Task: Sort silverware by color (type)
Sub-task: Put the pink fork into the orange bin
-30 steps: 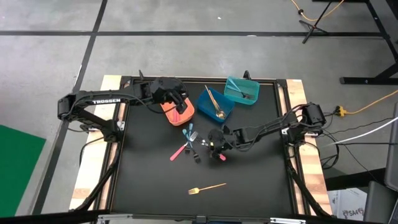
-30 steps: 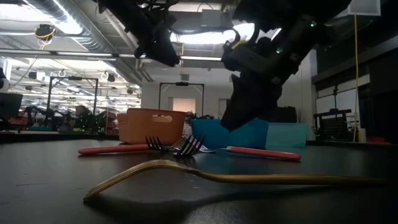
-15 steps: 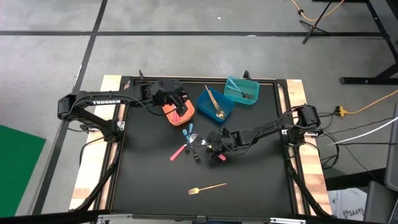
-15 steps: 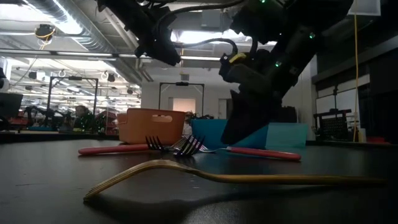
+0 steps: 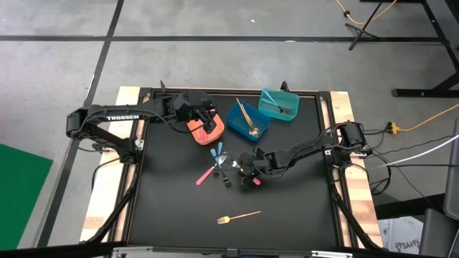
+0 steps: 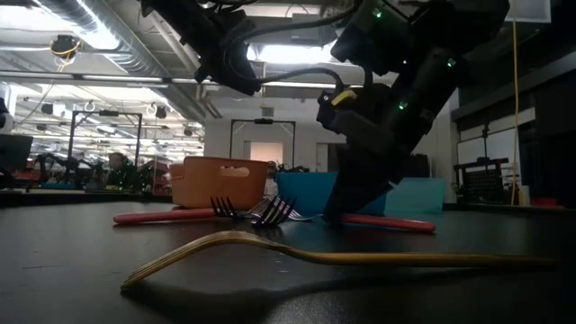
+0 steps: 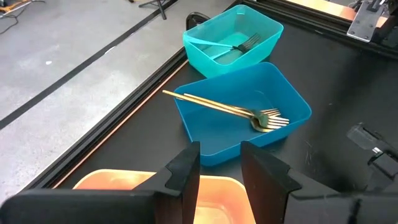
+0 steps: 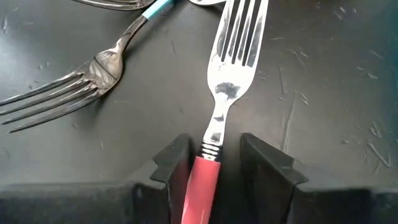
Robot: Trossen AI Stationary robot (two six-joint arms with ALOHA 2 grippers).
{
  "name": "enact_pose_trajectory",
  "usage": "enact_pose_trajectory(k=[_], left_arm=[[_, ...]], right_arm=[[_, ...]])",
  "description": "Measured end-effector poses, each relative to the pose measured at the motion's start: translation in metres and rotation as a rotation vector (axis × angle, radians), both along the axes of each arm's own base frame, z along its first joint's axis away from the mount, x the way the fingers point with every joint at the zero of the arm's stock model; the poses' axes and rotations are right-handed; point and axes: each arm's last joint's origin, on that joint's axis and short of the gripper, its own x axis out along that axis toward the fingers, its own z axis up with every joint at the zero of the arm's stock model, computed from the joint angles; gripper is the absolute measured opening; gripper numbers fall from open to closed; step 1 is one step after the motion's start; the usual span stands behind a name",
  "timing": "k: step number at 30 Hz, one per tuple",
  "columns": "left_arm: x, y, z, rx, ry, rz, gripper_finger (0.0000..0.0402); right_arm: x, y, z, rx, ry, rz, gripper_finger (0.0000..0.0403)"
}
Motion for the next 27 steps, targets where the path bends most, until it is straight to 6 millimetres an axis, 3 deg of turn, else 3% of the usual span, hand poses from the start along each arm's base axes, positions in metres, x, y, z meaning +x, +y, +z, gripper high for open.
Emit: enact_pose_trajectory(k=[14, 27], left_arm=[[0.0, 0.0, -0.0001, 0.0, 0.0, 0.0, 0.0108], [0.0, 0.0, -0.0001, -0.001, 0.0, -0.001, 0.0108]], right_arm=[[0.0001, -0.0004, -0.0014, 0.012, 0.005, -0.02, 0.0138], [-0.0001, -0.0005, -0.0017, 0.01, 0.007, -0.024, 0.0023]])
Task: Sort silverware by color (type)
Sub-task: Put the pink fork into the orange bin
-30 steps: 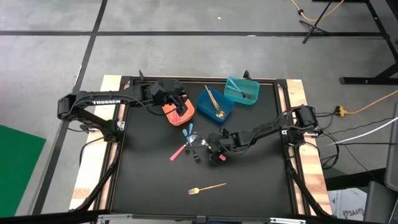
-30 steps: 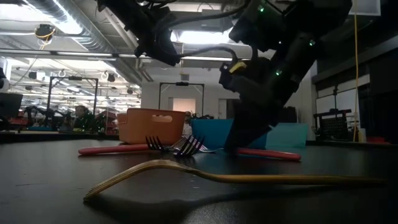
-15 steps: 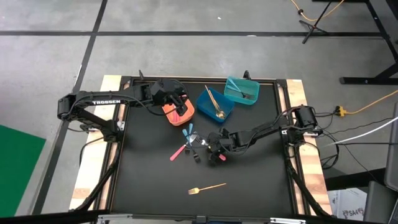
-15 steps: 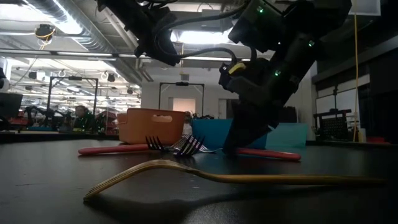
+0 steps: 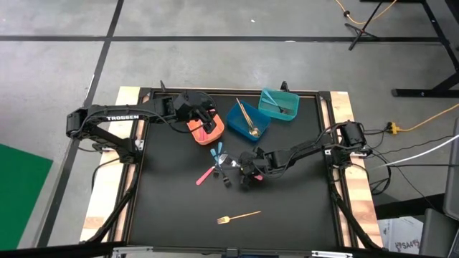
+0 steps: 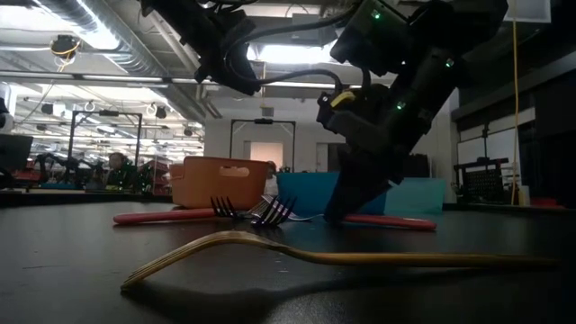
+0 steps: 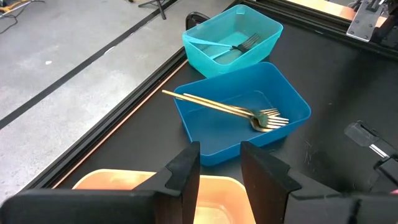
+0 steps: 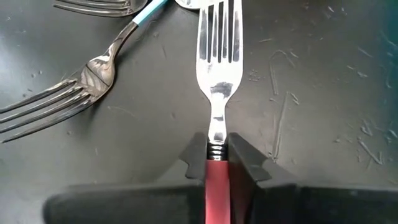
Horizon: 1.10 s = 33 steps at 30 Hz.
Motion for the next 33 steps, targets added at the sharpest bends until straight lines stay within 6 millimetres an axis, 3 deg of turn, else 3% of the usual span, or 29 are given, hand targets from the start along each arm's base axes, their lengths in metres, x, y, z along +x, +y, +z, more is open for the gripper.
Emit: enact_pose_trajectory(k=[18, 33], left_arm=[[-0.001, 0.0, 0.001, 0.004, -0.002, -0.003, 0.0108], [-0.045, -0.013, 0.051, 0.06, -0.187, -0.005, 0.0108]], right_arm=[[0.0, 0.0, 0.001, 0.002, -0.005, 0.001, 0.0012], [0.002, 0.0, 0.011, -0.002, -0.073, -0.007, 0.0007]])
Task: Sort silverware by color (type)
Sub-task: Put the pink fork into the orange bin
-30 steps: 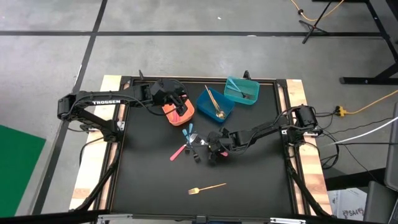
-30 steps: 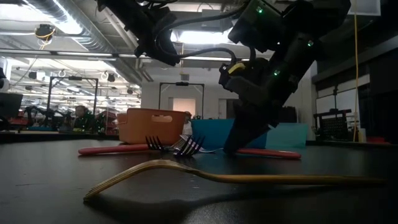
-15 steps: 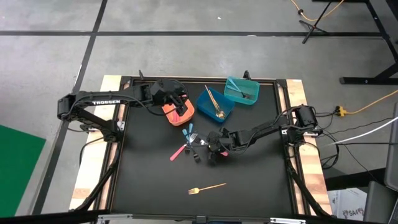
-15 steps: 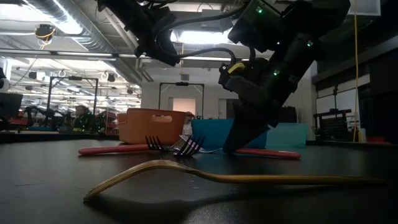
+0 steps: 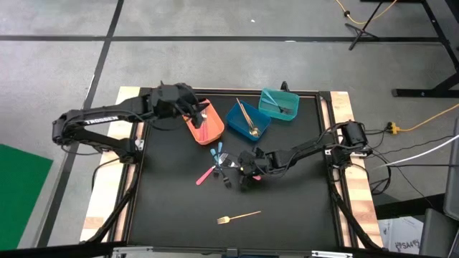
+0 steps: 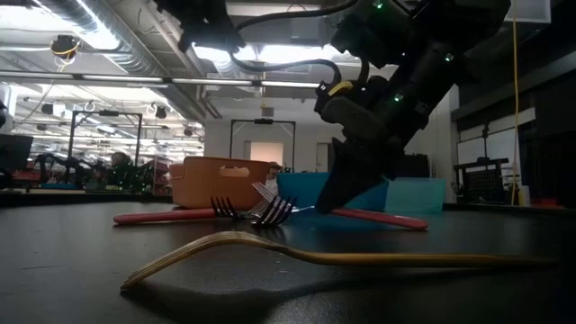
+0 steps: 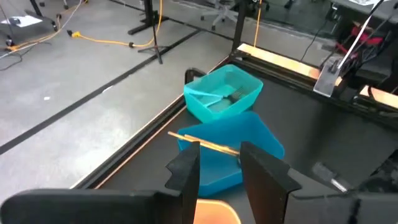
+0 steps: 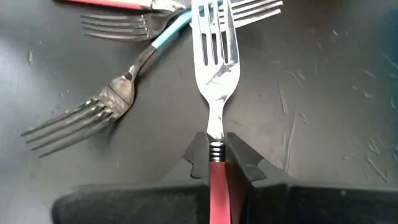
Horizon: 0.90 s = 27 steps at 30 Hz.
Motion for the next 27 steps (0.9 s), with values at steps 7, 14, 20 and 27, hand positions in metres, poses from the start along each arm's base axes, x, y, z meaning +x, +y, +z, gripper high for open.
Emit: enact_pose_trajectory(k=[7, 14, 20, 27], left_arm=[[-0.024, -0.007, 0.01, -0.004, 0.001, 0.001, 0.0108], [-0.046, -0.013, 0.013, -0.039, 0.037, 0.013, 0.0108], [-0.053, -0.016, 0.011, -0.094, 0.053, 0.038, 0.0108], [-0.056, -0.019, 0.001, -0.199, 0.123, 0.017, 0.0108]], right_arm=[[0.001, -0.001, 0.004, -0.03, -0.022, -0.025, 0.0008], [0.003, -0.006, 0.005, -0.033, -0.039, -0.043, 0.0004], [0.002, -0.013, 0.003, -0.031, -0.015, -0.059, 0.0003], [0.004, -0.018, 0.005, -0.035, -0.039, -0.081, 0.0003]])
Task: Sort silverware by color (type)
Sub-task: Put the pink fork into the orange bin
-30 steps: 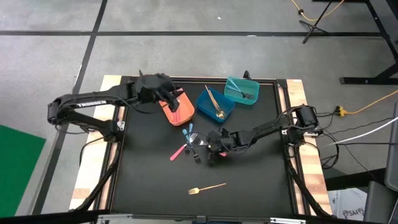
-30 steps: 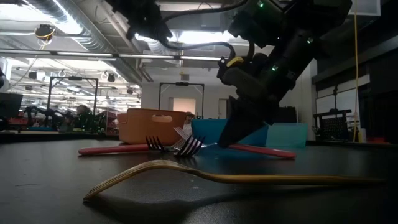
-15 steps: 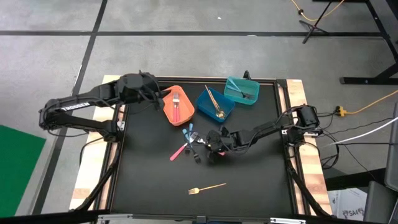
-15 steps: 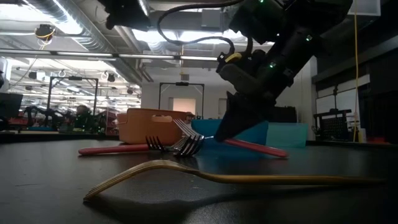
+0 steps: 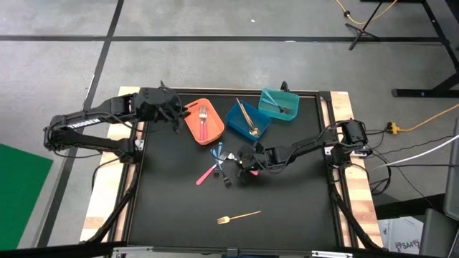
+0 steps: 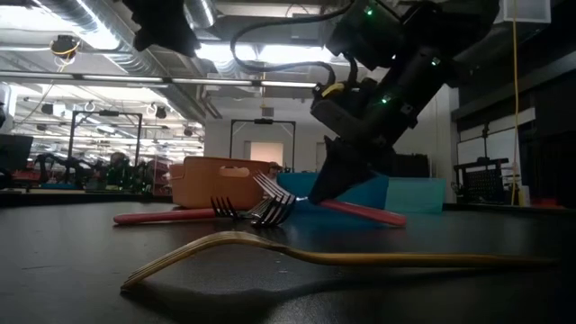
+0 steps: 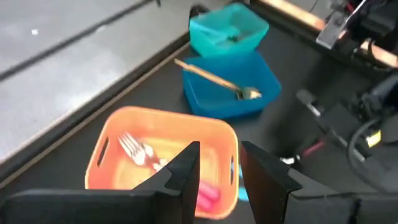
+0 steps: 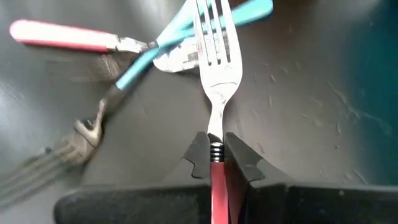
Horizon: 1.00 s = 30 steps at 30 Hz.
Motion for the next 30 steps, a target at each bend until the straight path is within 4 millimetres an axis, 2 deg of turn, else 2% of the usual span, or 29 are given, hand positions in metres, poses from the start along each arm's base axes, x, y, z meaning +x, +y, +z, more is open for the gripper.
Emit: enact_pose_trajectory(k=[14, 30], left_arm=[[0.0, -0.019, -0.006, -0.044, 0.063, -0.068, 0.0108], [0.003, -0.034, -0.006, -0.067, 0.05, -0.125, 0.0108]], right_arm=[[0.011, -0.01, 0.01, 0.015, -0.144, -0.036, 0.0001], [0.011, -0.011, 0.009, 0.035, -0.127, 0.014, 0.0]])
